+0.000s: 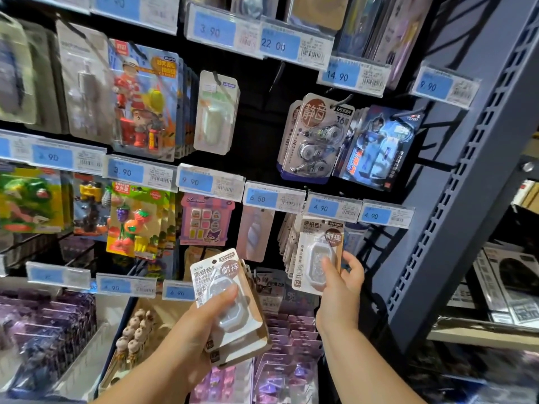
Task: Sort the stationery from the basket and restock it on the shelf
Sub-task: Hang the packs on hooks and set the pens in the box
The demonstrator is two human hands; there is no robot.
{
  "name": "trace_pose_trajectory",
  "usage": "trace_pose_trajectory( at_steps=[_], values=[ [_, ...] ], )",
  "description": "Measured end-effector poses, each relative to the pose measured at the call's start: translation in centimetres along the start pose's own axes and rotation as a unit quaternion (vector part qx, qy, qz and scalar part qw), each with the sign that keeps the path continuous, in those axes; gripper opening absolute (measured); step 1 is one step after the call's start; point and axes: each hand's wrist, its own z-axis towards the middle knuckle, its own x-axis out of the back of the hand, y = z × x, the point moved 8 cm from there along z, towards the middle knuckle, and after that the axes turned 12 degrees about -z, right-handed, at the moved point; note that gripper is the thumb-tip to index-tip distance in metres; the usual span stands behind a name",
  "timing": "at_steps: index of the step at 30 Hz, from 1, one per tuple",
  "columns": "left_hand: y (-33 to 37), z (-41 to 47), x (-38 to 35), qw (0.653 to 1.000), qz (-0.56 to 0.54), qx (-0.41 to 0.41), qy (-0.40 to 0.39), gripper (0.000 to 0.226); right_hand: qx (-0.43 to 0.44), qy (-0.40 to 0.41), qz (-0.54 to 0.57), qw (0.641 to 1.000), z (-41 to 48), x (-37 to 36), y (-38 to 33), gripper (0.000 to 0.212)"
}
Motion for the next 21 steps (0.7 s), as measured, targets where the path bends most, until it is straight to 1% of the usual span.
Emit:
trace_pose_trajectory(
  at_steps=[2, 4, 5, 7, 8, 9, 12, 14, 15, 16, 17, 18, 20, 21],
  values=[
    [0.2, -0.3, -0.5, 1.0, 0.011, -0.004, 0.002, 0.048, 0.002, 0.01, -0.007, 1.0, 0.2, 0.0, -0.1, 0.03],
    [0.2, -0.2, -0.3, 1.0, -0.007, -0.003, 0.002, 0.039, -0.002, 0.014, -0.016, 1.0, 0.5, -0.1, -0.1, 0.028],
    [0.1, 0.1, -0.1, 1.0, -0.013, 0.002, 0.003, 0.043, -0.007, 0.014, -0.023, 1.0, 0.8, -0.1, 0.0, 0.029],
    [0.0, 0.6, 0.3, 1.0, -0.012, 0.002, 0.005, 0.056, -0.018, 0.012, -0.054, 0.998, 1.2, -0.3, 0.2, 0.027],
    [0.1, 0.7, 0.5, 1.0, -0.009, 0.002, 0.014, 0.058, -0.02, 0.014, -0.08, 0.996, 1.4, -0.2, 0.1, 0.023],
    [0.2, 0.6, 0.6, 1.0, -0.01, 0.0, 0.02, 0.057, -0.019, 0.019, -0.107, 0.994, 1.5, -0.1, 0.0, 0.022],
    [0.3, 0.7, 0.5, 1.0, -0.006, -0.005, 0.016, 0.056, -0.005, 0.061, -0.184, 0.981, 1.3, 0.5, -0.2, 0.025],
    [0.3, 0.7, 0.4, 1.0, -0.007, -0.008, 0.004, 0.056, 0.026, 0.081, -0.262, 0.961, 0.3, 0.5, -0.7, 0.022],
    [0.3, 0.7, 0.3, 1.0, -0.007, -0.011, 0.0, 0.055, 0.05, 0.068, -0.286, 0.954, -0.4, 0.0, -1.0, 0.021],
    [0.3, 0.7, 0.2, 1.0, -0.01, -0.014, -0.004, 0.053, 0.075, 0.033, -0.292, 0.953, -1.1, -0.8, -1.3, 0.02],
    [0.3, 0.7, -0.1, 1.0, -0.012, -0.013, -0.007, 0.049, 0.098, -0.025, -0.283, 0.954, -2.1, -2.1, -1.5, 0.023],
    [0.3, 0.6, -0.2, 1.0, -0.013, -0.014, -0.008, 0.045, 0.111, -0.101, -0.263, 0.953, -3.3, -3.4, -1.7, 0.031],
    [0.3, 0.8, -0.4, 1.0, -0.015, -0.018, -0.005, 0.045, 0.102, -0.242, -0.218, 0.94, -6.1, -5.7, -2.1, 0.048],
    [0.3, 0.8, -0.4, 1.0, -0.013, -0.021, 0.002, 0.049, 0.092, -0.29, -0.216, 0.928, -7.2, -6.4, -1.9, 0.051]
  ],
)
